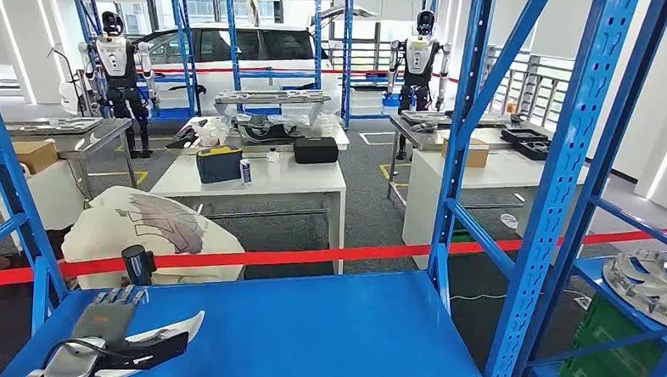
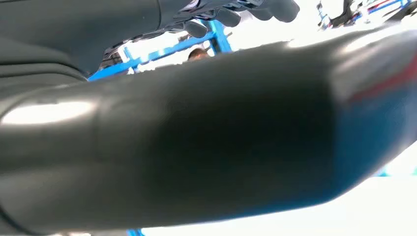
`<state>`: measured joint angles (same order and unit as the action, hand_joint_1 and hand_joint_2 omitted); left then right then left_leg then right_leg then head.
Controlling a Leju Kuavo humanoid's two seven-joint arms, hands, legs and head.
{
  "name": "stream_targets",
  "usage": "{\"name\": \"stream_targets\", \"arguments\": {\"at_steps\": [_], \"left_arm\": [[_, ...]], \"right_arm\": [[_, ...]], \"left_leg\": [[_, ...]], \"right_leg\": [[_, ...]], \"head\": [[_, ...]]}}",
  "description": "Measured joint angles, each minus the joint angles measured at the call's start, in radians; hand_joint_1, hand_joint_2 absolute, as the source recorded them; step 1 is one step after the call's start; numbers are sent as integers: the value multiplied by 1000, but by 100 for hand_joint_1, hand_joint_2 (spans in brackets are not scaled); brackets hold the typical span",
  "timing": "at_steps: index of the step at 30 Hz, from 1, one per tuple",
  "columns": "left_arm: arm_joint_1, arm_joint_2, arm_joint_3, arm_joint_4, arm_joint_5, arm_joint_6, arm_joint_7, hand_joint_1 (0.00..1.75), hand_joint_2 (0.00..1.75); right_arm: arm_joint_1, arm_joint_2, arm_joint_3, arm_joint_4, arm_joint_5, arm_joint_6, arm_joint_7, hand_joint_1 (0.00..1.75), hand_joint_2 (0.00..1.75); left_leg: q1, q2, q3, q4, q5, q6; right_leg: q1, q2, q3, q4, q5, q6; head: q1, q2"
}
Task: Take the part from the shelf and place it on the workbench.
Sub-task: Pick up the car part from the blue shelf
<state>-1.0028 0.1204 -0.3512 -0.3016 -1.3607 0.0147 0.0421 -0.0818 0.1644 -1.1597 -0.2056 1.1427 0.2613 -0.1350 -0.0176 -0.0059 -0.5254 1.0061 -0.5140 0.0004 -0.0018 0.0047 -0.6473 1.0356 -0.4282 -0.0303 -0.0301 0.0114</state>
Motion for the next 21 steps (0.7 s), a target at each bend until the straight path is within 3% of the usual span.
{"name": "stream_targets", "arguments": {"at_steps": [5, 9, 11, 13, 15, 17, 18, 20, 21], "left_arm": [[10, 5, 1, 2, -21, -2, 26, 0, 0], [17, 14, 1, 2, -24, 3, 31, 0, 0], [19, 20, 2, 0, -24, 4, 30, 0, 0], [20, 24, 3, -2, -24, 5, 29, 0, 0], [25, 28, 7, -2, -22, 7, 25, 0, 0], [34, 31, 13, -2, -20, 9, 20, 0, 0], [38, 32, 15, -2, -20, 9, 19, 0, 0], [41, 34, 17, -3, -19, 13, 18, 0, 0], [41, 36, 19, -3, -19, 15, 18, 0, 0]], "right_arm": [[0, 0, 0, 0, -1, 0, 3, 0, 0], [0, 2, -1, 0, -1, 0, 3, 0, 0], [0, 2, -2, 0, -1, 0, 3, 0, 0], [0, 2, -4, 0, -1, 0, 2, 0, 0], [1, 2, -4, 0, 0, 0, 2, 0, 0], [4, 2, -4, 0, 1, 0, 2, 0, 0], [5, 2, -4, 0, 1, 0, 2, 0, 0], [5, 2, -4, 0, 1, 0, 2, 0, 0], [5, 3, -4, 0, 2, 0, 2, 0, 0]], "left_leg": [[0, 0, 0, 1, 0, 0], [-8, 0, -7, 4, -2, 15], [-2, 2, 7, -13, 8, 20], [6, 4, 22, -34, 21, 24], [8, 6, 23, -37, 23, 26], [10, 5, 24, -33, 18, 22], [12, 3, 24, -29, 14, 18], [20, 0, 24, -13, -1, 6], [21, -1, 19, -1, -11, -2]], "right_leg": [[0, 0, 1, -1, 1, 1], [-5, 0, 3, -6, 5, 11], [-3, 0, 3, -5, 3, 16], [-2, 0, -21, 47, -28, 22], [-6, 0, -78, 168, -82, 27], [-13, -1, -123, 252, -99, 34], [-16, -1, -122, 242, -81, 37], [-23, -1, -73, 134, -22, 45], [-24, 0, -45, 79, -7, 47]], "head": [[0, 0], [0, 0], [0, 0], [0, 0], [1, 0], [1, 0], [1, 0], [1, 0], [1, 0]]}}
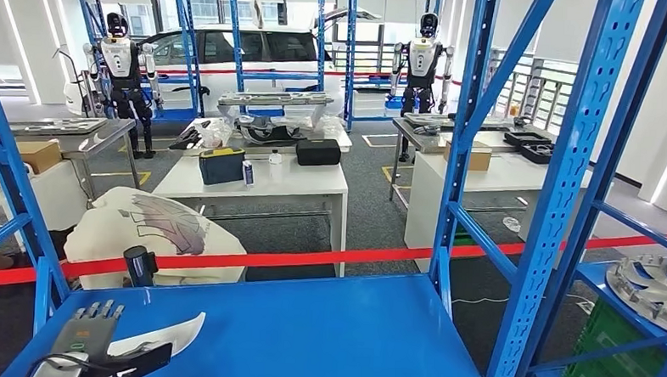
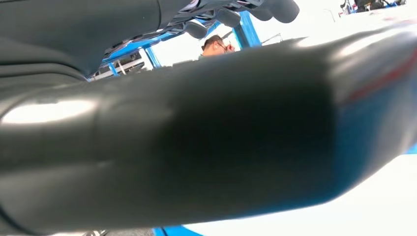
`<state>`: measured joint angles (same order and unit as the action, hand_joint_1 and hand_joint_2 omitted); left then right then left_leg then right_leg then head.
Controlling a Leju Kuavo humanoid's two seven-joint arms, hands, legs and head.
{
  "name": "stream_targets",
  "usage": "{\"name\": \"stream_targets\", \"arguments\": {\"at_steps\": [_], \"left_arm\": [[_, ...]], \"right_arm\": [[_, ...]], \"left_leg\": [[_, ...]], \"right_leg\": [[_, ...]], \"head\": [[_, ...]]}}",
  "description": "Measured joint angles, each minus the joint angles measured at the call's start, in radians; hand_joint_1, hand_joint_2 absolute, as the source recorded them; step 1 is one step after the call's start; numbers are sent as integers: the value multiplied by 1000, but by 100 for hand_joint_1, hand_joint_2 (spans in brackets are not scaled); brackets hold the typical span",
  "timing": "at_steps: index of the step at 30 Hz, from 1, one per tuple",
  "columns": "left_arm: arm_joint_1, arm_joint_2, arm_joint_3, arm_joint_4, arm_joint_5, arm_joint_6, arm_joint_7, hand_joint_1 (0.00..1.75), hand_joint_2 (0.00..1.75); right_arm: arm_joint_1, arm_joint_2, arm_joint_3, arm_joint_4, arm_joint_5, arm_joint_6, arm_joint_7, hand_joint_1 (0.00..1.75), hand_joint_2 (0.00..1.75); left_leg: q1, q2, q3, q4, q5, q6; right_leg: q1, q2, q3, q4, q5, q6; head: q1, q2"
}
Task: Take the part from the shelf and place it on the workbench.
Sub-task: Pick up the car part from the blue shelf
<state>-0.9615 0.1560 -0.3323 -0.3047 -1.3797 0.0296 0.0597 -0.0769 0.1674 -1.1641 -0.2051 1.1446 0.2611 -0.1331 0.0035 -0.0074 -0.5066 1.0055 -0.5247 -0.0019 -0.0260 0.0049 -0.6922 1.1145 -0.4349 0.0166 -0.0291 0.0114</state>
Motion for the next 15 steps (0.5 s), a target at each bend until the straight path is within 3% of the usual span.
{"name": "stream_targets", "arguments": {"at_steps": [1, 3, 4, 8, 13, 15], "left_arm": [[0, 2, 2, -1, 0, 2, 0, 0, 0], [1, 6, 7, -3, -1, 7, 0, 0, 0], [2, 7, 8, -3, -1, 9, 0, 0, 0], [2, 9, 14, -5, -3, 14, 0, 0, 0], [2, 9, 35, -6, -5, 40, -7, 0, 0], [2, 9, 45, -6, -5, 48, -13, 0, 0]], "right_arm": [[-1, 1, 0, 0, 1, 0, 0, 0, 0], [-2, 4, 0, 1, 3, 1, 0, 0, 0], [-3, 4, 0, 1, 3, 1, 0, 0, 0], [-4, 4, -2, 1, 0, 0, -5, 0, 0], [-5, 4, -7, 1, -2, 0, -3, 0, 0], [-6, 4, -9, 1, -2, 0, -3, 0, 0]], "left_leg": [[0, 0, -5, 9, -9, -7], [-3, -1, -12, 17, -19, -18], [-2, -1, -9, 14, -18, -17], [-3, 0, 4, 2, -12, 2], [-3, 1, 9, -9, -13, -1], [-3, 1, 7, -11, -14, -11]], "right_leg": [[0, 1, 18, -33, 3, -4], [3, 3, 27, -48, -9, -20], [3, 4, 27, -48, -9, -27], [4, 7, 27, -53, -9, -34], [7, 7, 30, -53, -12, -42], [8, 6, 33, -53, -13, -43]], "head": [[-1, 0], [-2, 0], [-4, 0], [-4, 0], [-4, 0], [-4, 0]]}}
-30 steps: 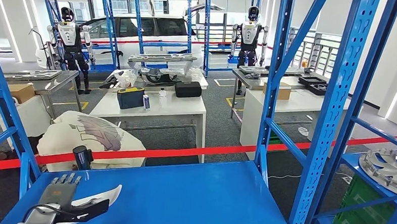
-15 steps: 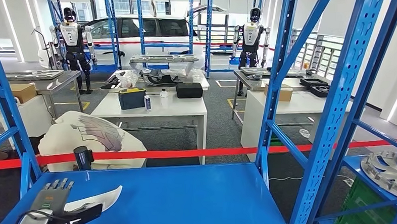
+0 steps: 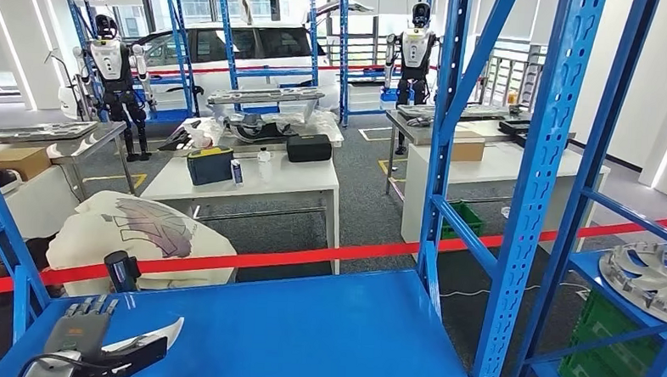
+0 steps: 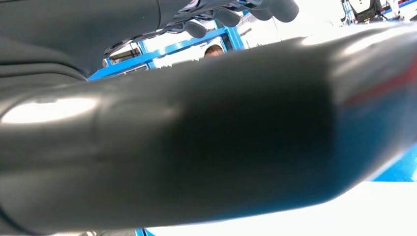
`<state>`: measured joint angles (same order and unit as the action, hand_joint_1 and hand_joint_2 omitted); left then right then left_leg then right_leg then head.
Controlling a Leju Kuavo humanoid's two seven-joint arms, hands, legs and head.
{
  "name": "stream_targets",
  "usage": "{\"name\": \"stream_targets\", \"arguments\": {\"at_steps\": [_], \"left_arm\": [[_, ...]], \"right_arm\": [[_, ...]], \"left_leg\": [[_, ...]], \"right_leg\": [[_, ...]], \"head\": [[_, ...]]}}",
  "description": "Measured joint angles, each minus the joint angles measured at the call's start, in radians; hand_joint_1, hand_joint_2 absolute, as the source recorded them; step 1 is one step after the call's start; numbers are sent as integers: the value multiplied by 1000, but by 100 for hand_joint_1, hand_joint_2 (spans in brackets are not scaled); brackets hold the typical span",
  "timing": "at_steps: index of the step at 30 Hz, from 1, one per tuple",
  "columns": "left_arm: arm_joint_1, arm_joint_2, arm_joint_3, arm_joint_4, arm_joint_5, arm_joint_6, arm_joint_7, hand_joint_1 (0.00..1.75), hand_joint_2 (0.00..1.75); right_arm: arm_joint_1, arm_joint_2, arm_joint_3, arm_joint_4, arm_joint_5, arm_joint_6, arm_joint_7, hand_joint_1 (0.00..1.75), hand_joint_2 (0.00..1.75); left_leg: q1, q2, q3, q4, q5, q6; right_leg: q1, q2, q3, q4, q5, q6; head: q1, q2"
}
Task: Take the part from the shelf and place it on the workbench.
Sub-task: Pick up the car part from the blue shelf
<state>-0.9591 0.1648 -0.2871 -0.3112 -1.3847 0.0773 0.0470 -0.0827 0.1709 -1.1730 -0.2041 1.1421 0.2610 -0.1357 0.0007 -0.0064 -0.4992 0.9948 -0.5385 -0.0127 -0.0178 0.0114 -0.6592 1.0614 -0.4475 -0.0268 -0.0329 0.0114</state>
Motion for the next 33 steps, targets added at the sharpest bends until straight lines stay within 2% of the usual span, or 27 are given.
{"name": "stream_targets", "arguments": {"at_steps": [3, 6, 18, 22, 26, 33], "left_arm": [[0, 0, 12, -1, 0, 3, -4, 0, 0], [0, 0, 17, -1, 0, 4, -5, 0, 0], [0, 1, 26, 0, 2, -1, -8, 0, 0], [9, 3, 34, 2, 18, -16, -61, 0, 0], [49, 1, 62, 2, 58, -2, -167, 0, 175], [123, -24, 86, 1, 95, 25, -307, 0, 175]], "right_arm": [[-1, 0, -2, 0, 0, 0, 0, 0, 0], [0, 0, -3, 0, 0, 0, 1, 0, 0], [-1, 0, -4, 0, 0, 0, 3, 0, 0], [-1, 0, -4, 0, 3, 0, 0, 0, 0], [-1, 0, -4, 0, 9, 0, -1, 0, 0], [-1, 0, -1, 0, 20, 0, -1, 0, 0]], "left_leg": [[1, 0, 1, -1, 0, -16], [1, 0, 1, 0, 2, -21], [1, 0, 2, 2, 2, -20], [0, 0, 3, 2, 1, -19], [0, 0, 5, 2, 0, -18], [-1, 0, 6, 2, -1, -17]], "right_leg": [[0, 0, 3, 0, 0, -1], [0, -1, 6, -3, 2, 0], [0, -2, 15, -14, 6, 5], [0, -2, 18, -16, 6, 6], [0, -2, 19, -17, 6, 6], [-1, -2, 20, -17, 6, 6]], "head": [[0, 0], [0, 0], [0, 0], [0, 0], [0, 0], [0, 0]]}}
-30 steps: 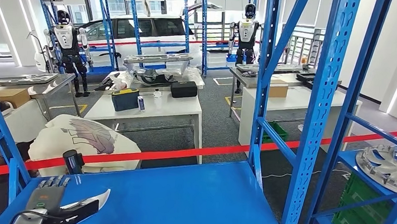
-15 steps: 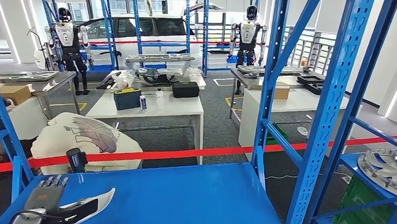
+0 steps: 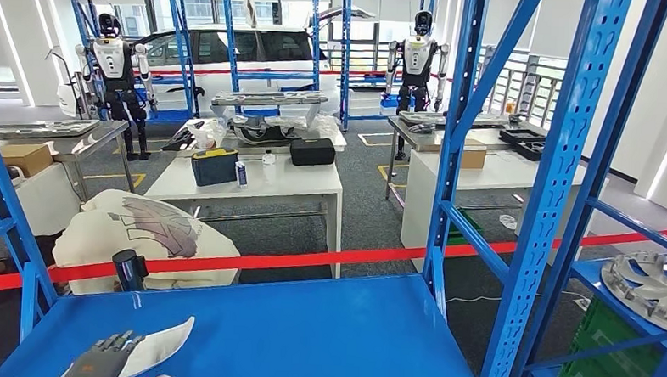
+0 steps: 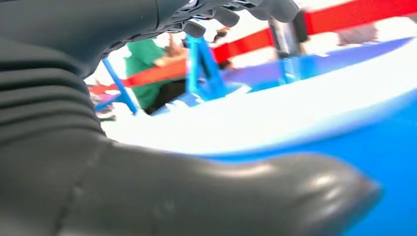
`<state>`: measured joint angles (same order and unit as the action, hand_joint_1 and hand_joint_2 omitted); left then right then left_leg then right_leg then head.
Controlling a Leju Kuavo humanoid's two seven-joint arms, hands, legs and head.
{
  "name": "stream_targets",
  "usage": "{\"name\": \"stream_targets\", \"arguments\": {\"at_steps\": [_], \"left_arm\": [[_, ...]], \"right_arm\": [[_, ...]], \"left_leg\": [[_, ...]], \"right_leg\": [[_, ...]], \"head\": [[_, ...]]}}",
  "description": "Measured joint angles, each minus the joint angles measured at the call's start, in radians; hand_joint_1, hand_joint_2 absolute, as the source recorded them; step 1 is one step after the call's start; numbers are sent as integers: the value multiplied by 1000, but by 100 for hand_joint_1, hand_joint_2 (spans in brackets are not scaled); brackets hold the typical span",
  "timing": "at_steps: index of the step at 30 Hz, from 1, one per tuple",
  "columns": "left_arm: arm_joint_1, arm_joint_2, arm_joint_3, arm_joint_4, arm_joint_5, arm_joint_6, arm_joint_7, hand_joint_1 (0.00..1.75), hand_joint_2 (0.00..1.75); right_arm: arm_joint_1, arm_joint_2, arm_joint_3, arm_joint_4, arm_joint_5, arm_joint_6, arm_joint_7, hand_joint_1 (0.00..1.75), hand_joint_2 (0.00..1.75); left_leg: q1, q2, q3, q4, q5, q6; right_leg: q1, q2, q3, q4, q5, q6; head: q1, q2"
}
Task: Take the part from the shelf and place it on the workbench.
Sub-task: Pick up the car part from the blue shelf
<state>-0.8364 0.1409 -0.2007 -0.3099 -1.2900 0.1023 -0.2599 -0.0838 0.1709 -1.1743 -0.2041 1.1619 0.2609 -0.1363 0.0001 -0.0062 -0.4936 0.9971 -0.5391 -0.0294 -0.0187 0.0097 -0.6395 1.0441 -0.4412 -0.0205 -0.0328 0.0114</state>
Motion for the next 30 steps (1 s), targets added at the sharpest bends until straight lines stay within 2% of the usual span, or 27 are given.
{"name": "stream_targets", "arguments": {"at_steps": [3, 6, 16, 19, 25, 30], "left_arm": [[18, -18, 9, -2, 23, 2, -79, 0, 175], [24, -35, 13, -7, 32, 2, -124, 0, 175], [23, -67, 13, -26, 44, 3, -177, 0, 175], [21, -81, 11, -33, 39, 25, -142, 0, 175], [13, -97, 4, -34, 40, 140, -39, 0, 175], [5, -96, 3, -25, 2, 150, 91, 0, 175]], "right_arm": [[0, 0, 0, 0, 0, 0, 2, 0, 0], [0, 0, 0, 0, -1, 0, 4, 0, 0], [0, 0, 0, 0, -1, 0, 3, 0, 0], [0, 0, 0, 0, -1, 0, -2, 0, 0], [0, 0, -1, 0, -5, 0, -4, 0, 0], [1, 0, -2, 0, -10, 0, 5, 0, 0]], "left_leg": [[0, 0, 0, 0, 0, 0], [0, 0, 0, 0, 0, 1], [0, 0, 0, 1, 0, 1], [0, 0, 0, 1, 0, 1], [0, 0, 0, 1, -1, 1], [0, 0, 0, 1, -1, 1]], "right_leg": [[0, 0, 0, 0, 0, 0], [0, 0, 0, 0, 0, 0], [0, 0, 0, 0, 0, 1], [0, 0, 1, 0, 0, 1], [0, 1, 1, 0, 1, 1], [0, 0, 1, 0, 1, 1]], "head": [[0, 0], [0, 0], [0, 0], [0, 0], [0, 0], [0, 0]]}}
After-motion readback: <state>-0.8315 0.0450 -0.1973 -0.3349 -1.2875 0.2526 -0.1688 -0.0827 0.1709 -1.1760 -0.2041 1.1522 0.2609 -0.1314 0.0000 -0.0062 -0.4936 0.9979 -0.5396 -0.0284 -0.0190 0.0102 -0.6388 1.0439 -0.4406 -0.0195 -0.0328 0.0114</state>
